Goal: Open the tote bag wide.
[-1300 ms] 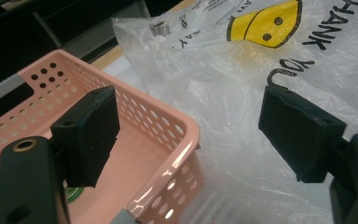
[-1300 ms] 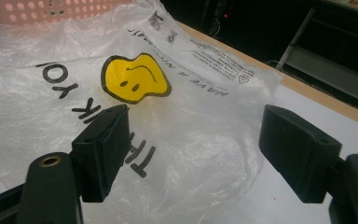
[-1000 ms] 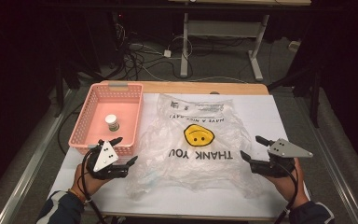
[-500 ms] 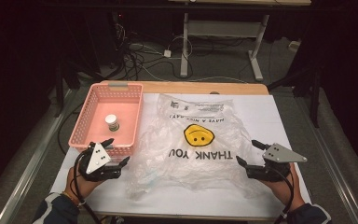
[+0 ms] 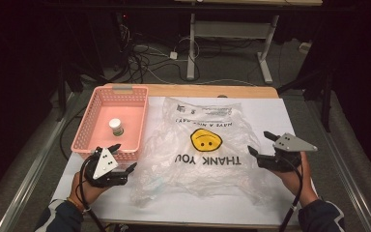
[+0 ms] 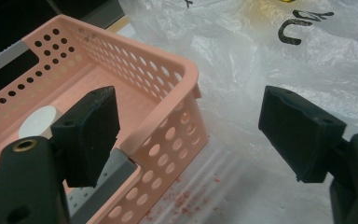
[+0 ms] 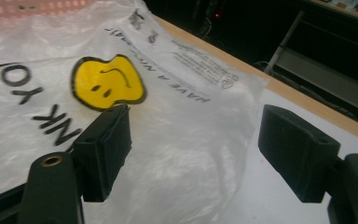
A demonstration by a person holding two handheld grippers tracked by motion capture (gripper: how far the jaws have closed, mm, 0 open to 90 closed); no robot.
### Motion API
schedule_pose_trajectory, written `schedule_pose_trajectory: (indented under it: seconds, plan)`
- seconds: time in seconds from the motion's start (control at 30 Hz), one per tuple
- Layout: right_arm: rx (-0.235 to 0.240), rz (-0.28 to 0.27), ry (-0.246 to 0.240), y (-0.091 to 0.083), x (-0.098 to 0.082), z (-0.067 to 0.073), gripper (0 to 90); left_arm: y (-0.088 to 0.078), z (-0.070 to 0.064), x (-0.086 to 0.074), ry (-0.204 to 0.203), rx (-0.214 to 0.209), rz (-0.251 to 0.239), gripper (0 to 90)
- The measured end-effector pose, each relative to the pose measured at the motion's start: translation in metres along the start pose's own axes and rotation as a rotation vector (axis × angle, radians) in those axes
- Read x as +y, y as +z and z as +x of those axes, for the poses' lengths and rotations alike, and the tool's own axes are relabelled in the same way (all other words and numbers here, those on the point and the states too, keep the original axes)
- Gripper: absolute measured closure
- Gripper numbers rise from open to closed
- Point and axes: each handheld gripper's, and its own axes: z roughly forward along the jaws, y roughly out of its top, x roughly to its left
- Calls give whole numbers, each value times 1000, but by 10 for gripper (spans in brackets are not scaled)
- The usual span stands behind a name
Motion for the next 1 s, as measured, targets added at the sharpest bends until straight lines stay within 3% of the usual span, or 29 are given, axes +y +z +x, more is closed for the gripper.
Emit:
schedule_pose_trajectory:
  seconds: [0.13,0.27,0.3,0.37,0.47,0.57,0.67,0.7,0.73,0.77,0.87,1.0]
  plan:
    - [-32,25,9,23,11,-21,312,5,2,1,1,-3,6,198]
    - [-55,111,46,69,24,-51,329,10,3,3,4,-4,17,198]
    - [-55,111,46,69,24,-51,329,11,3,3,7,-7,19,198]
    - [-60,140,86,86,26,-62,343,11,3,3,10,-4,20,198]
    - [-74,219,96,114,25,-76,365,12,5,3,14,0,17,199]
    - [-72,273,131,130,19,-83,372,12,7,4,10,2,7,199]
    - [-66,294,154,139,14,-85,406,14,10,6,8,0,0,201]
    - [-57,308,186,147,10,-85,427,15,9,6,8,-2,-2,201]
    - [-57,308,186,147,10,-85,427,15,9,7,10,-2,-3,201]
    - [-53,329,200,156,7,-82,452,15,8,7,12,-5,-8,202]
    - [-74,397,182,169,0,-79,499,14,8,7,10,-8,-11,203]
    - [-69,384,237,175,-6,-82,600,14,8,6,2,-15,-12,203]
